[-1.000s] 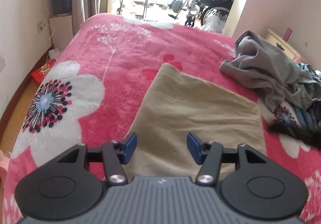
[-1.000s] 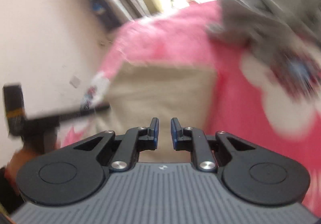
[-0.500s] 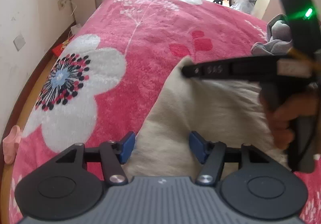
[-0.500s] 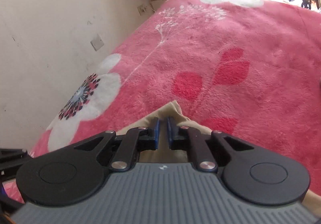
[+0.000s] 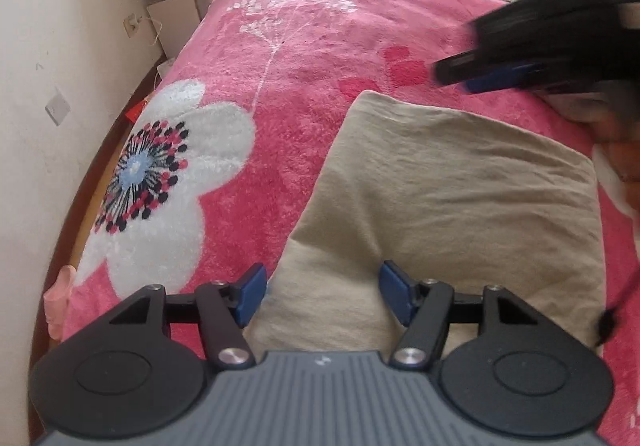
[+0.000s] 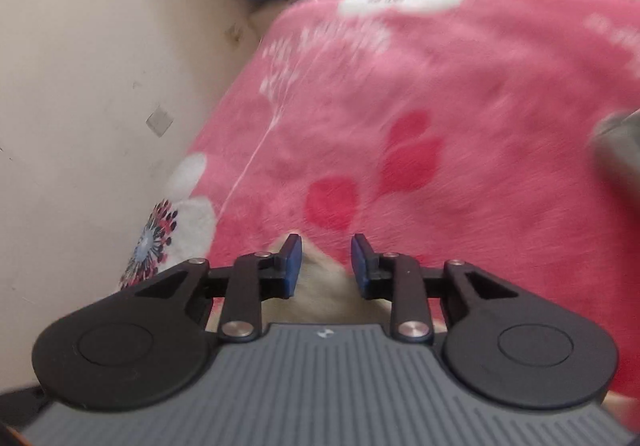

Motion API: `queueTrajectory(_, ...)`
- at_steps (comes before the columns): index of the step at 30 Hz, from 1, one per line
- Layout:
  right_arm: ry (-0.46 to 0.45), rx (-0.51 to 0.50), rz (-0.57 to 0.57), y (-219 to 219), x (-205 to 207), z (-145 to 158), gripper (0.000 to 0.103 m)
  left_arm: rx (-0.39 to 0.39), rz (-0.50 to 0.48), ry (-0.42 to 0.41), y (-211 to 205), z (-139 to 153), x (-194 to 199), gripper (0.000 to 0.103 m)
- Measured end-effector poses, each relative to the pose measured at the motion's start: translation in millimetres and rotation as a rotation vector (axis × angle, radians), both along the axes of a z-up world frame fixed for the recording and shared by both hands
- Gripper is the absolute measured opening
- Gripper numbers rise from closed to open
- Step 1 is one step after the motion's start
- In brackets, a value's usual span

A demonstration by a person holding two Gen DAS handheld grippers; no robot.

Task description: Fold clothes

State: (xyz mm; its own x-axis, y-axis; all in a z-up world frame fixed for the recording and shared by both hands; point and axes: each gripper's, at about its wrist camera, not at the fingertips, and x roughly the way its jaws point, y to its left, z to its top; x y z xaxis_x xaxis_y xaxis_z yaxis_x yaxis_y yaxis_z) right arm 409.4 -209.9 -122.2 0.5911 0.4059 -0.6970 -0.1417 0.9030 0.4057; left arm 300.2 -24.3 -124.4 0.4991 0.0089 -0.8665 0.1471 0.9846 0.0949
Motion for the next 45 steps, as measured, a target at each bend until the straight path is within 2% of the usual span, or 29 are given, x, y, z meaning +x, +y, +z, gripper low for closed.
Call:
queueTrajectory(3, 0.017, 0.044, -0.016, -37.7, -24.7, 17.7, 0.025, 0.028, -0.008, -0.006, -4.3, -0.4, -0.6, 0.065)
queueTrajectory(5, 0.063, 0.062, -0.013, -56.2, -41.3, 20.2, 0.026, 0.040, -0.009, -0.007, -6.2, -0.4, -1.1, 0.065)
queueTrajectory(7, 0.119, 0.058, -0.005, -64.1, -51.6, 11.7, 0.026, 0.051, -0.009, -0.002, -7.8, -0.5, 0.7, 0.065)
queueTrajectory(9, 0.161, 0.000, -0.021, -66.1, -56.4, -5.7, 0.024, 0.064, -0.013, 0.003, -10.9, 0.2, 1.5, 0.065)
queueTrajectory(11, 0.162, -0.051, -0.020, -62.6, -54.6, -24.4, 0.020, 0.081, -0.020, 0.006, -13.9, 0.5, 2.3, 0.065)
queueTrajectory(14, 0.139, -0.069, -0.030, -62.5, -56.0, -40.2, 0.018, 0.112, -0.027, 0.010, -18.5, 0.8, 3.1, 0.065)
queueTrajectory(19, 0.156, -0.055, -0.058, -64.1, -59.4, -28.7, 0.018, 0.145, -0.040, 0.014, -22.9, 1.6, 3.0, 0.065)
queueTrajectory(25, 0.137, 0.003, -0.118, -75.4, -85.1, -4.0, 0.021, 0.166, -0.047, 0.012, -26.3, 1.1, 2.6, 0.065)
queueTrajectory(31, 0.164, 0.043, -0.061, -63.9, -119.3, 3.9, 0.021, 0.178, -0.057, 0.009, -27.9, 0.6, 2.6, 0.065)
queueTrajectory(33, 0.202, 0.013, -0.059, -57.6, -122.3, -9.0, 0.021, 0.171, -0.057, 0.011, -27.6, 0.4, 2.4, 0.066)
queueTrajectory(36, 0.201, -0.039, -0.051, -48.5, -122.3, -38.5, 0.018, 0.150, -0.049, 0.015, -24.8, 0.1, 3.0, 0.066)
queueTrajectory(39, 0.201, -0.054, -0.099, -44.6, -127.6, -18.6, 0.019, 0.103, -0.053, 0.018, -15.7, -0.3, 3.5, 0.066)
queueTrajectory(42, 0.153, 0.002, -0.095, -43.3, -153.9, 8.0, 0.022, 0.048, -0.042, 0.028, -5.9, -1.7, 4.9, 0.068)
queueTrajectory(44, 0.153, 0.050, -0.061, -37.6, -174.8, 10.9, 0.022, 0.018, -0.028, 0.039, -1.0, -2.8, 6.2, 0.068)
queueTrajectory(45, 0.170, 0.042, -0.046, -29.0, -181.1, 0.5, 0.022, 0.002, -0.022, 0.045, 1.5, -3.3, 6.9, 0.069)
